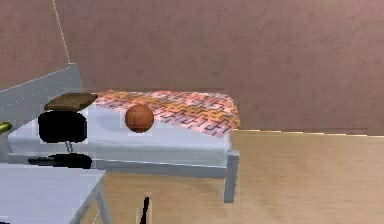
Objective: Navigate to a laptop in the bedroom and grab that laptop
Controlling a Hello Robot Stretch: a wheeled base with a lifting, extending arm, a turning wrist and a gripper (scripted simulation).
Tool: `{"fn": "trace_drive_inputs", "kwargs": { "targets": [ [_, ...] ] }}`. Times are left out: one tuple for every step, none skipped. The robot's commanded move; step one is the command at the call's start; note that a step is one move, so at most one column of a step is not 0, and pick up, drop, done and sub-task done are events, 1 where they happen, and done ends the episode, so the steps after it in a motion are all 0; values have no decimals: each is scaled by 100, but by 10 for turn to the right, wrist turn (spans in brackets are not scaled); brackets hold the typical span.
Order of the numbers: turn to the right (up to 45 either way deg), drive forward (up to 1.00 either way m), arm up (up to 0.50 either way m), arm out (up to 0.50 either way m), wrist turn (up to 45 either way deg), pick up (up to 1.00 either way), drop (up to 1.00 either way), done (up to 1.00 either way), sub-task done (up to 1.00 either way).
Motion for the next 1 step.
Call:
{"fn": "trace_drive_inputs", "kwargs": {
  "targets": [
    [0,5,0,0,0,0,0,0,0]
  ]
}}
